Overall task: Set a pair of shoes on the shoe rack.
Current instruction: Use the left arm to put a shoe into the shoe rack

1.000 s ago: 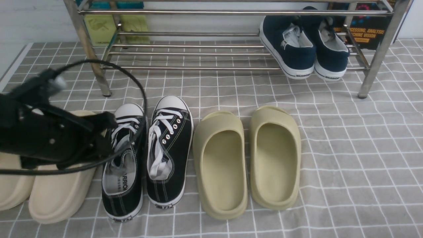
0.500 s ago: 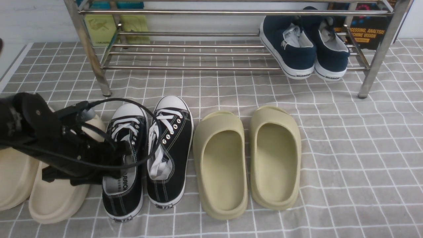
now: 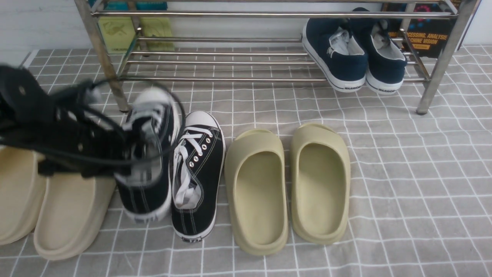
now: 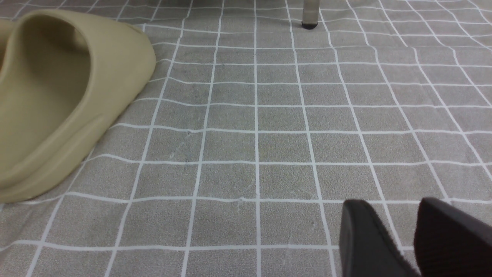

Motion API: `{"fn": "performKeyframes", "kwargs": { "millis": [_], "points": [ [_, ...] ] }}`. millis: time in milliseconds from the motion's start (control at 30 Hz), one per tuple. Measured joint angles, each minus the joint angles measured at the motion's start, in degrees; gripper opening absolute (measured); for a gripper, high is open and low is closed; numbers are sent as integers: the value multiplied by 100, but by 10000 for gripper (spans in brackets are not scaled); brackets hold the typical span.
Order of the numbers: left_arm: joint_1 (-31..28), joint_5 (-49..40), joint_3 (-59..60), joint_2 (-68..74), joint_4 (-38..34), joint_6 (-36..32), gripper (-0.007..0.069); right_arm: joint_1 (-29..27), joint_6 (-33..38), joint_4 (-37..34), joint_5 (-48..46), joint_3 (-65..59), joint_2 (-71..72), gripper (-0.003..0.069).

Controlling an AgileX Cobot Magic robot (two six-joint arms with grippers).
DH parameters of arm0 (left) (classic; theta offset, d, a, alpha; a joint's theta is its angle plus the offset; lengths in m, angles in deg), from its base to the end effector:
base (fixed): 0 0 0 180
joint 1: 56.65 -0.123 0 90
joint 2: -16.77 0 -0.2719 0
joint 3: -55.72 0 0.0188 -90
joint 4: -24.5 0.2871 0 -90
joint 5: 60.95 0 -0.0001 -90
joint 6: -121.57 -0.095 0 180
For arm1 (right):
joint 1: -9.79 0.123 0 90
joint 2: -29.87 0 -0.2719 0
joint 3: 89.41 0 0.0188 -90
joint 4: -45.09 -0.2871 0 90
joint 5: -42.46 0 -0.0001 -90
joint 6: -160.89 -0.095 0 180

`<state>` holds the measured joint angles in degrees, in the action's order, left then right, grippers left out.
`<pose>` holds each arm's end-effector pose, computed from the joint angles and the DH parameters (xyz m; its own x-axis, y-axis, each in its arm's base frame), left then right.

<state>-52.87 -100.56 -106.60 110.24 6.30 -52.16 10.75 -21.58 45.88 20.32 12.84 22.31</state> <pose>0.3364 -0.0412 0.2282 -0.8620 -0.2867 -0.4180 -0.1448 0.9296 -0.3390 0.1057 0.0013 0.1724 -0.3000 0.0253 -0.9536 -0.0027 0.9996 0.0274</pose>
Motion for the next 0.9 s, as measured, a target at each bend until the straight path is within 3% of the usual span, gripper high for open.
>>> {"fn": "performKeyframes", "kwargs": {
  "millis": [133,433,667,900],
  "points": [
    [0,-127,-587,127,71,-9,-13,0,0,0,0,0,0,239],
    [0,-533,-2892,2107,766,-68,-13,0,0,0,0,0,0,239],
    [0,-643,-4836,3479,776,-69,-13,0,-5,-6,0,0,0,239],
    [6,-548,-5981,4193,734,-43,-10,0,-5,-1,0,0,0,239]
  ]
}}
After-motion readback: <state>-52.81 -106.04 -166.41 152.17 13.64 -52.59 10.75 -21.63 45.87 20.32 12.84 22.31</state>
